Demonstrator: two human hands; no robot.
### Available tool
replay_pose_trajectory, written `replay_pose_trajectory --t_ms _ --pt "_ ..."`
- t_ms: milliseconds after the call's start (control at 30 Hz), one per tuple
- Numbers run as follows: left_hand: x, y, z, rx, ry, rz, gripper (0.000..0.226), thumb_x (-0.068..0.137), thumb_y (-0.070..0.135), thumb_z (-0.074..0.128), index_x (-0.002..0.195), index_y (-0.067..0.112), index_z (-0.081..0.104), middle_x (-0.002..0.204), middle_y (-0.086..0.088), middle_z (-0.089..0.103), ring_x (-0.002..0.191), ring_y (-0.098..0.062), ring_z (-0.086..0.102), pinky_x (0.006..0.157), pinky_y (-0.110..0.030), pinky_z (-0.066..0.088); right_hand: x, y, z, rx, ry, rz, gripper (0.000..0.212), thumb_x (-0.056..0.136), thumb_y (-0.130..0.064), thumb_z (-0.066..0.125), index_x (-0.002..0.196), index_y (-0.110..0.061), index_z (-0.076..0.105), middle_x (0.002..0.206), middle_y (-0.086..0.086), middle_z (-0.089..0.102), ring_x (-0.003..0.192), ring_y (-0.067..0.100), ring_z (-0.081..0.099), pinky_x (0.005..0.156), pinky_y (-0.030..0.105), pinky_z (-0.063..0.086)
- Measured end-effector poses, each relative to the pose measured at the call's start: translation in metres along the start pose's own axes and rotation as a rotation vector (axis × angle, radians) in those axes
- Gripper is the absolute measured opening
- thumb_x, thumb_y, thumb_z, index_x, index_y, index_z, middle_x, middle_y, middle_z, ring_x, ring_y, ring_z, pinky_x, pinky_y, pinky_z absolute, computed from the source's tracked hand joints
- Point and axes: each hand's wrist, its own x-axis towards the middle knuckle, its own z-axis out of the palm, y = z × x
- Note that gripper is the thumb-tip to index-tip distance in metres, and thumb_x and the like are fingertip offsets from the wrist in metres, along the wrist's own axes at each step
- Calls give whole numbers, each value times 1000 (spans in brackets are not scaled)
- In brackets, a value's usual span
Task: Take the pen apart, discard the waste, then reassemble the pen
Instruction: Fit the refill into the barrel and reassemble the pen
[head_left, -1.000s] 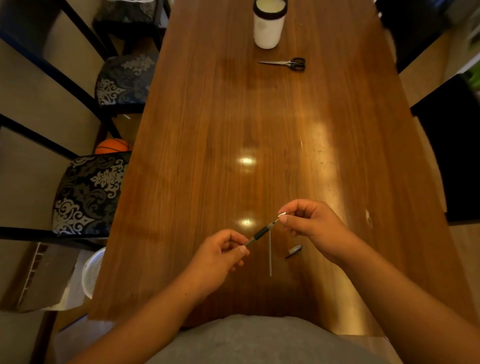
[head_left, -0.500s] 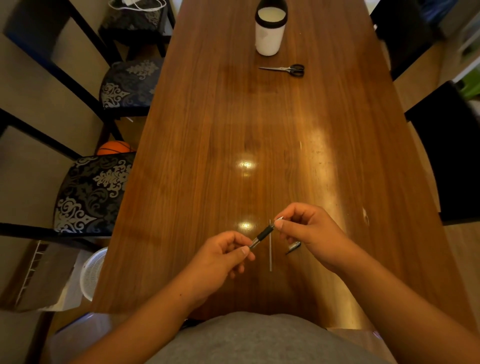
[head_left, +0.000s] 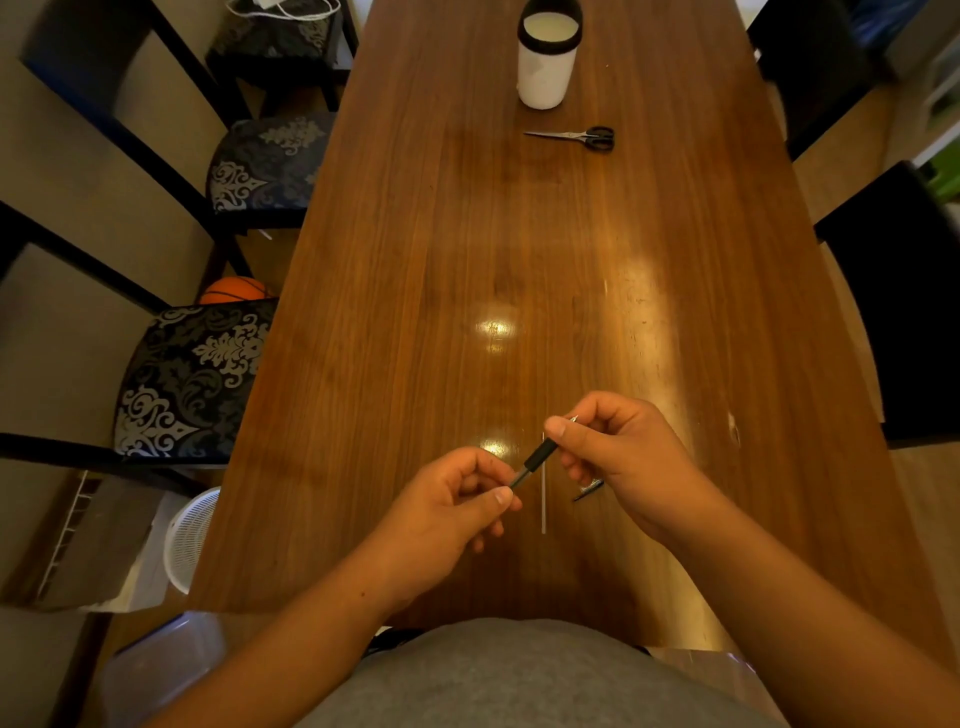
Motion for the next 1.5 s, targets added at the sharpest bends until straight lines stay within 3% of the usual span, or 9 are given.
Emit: replay_pose_trajectory --t_ms 67,267,433,567,800,1100,1300,1400,1500 --pt "-1 2 1 5 5 -13 14 96 7 51 101 15 62 81 4 72 64 -5 61 53 -18 48 -1 0 1 9 -3 4 15 69 -37 76 67 -23 70 57 1 67 48 10 61 46 20 47" --pt "-1 4 1 18 -3 -44 19 98 8 45 105 11 62 80 5 70 64 -4 60 53 -17 47 -2 -2 -1 59 -19 -1 21 74 -30 73 93 -21 74 66 4 71 52 11 63 47 20 48" --pt "0 4 -1 21 0 -38 15 96 7 49 104 11 62 79 5 72 64 -4 61 54 -16 48 -1 -3 -1 18 -24 -23 12 75 -27 71 82 -18 75 64 3 71 51 9 60 48 19 48" --pt "1 2 -2 34 -3 -36 17 97 8 48 100 17 62 80 5 72 66 -6 62 56 -18 49 0 -4 2 -49 19 -34 20 71 -35 73 73 -16 70 55 0 65 47 8 54 45 19 44" --pt "4 4 -1 44 -20 -50 24 100 11 40 101 14 64 78 6 68 66 -7 60 56 -19 48 3 -3 -1 -64 -20 -38 23 74 -32 71 92 -19 75 64 -2 68 54 8 58 50 19 46" --pt "9 3 -1 37 6 -38 15 96 7 50 102 13 62 78 5 71 66 -6 61 56 -18 49 8 -2 -3 -93 11 -36 23 70 -37 71 76 -14 72 58 0 67 52 7 59 49 18 47" --pt "13 2 -2 44 -5 -65 20 99 10 44 104 14 64 79 7 71 67 -6 62 57 -18 49 9 -3 -7 -53 -27 -25 28 76 -30 67 97 -13 73 67 0 71 57 11 62 50 21 49" --pt "15 2 -2 39 -3 -58 19 98 10 46 102 17 64 79 7 72 67 -6 62 57 -19 49 10 -2 -8 -50 -25 -28 19 80 -23 66 92 -9 73 68 3 71 58 13 62 51 23 50" --pt "15 1 -2 37 -4 -53 18 98 10 48 102 17 64 80 6 72 67 -6 62 57 -18 49 11 -2 -7 -55 1 -41 25 76 -29 69 81 -4 69 62 3 69 55 13 62 50 24 50"
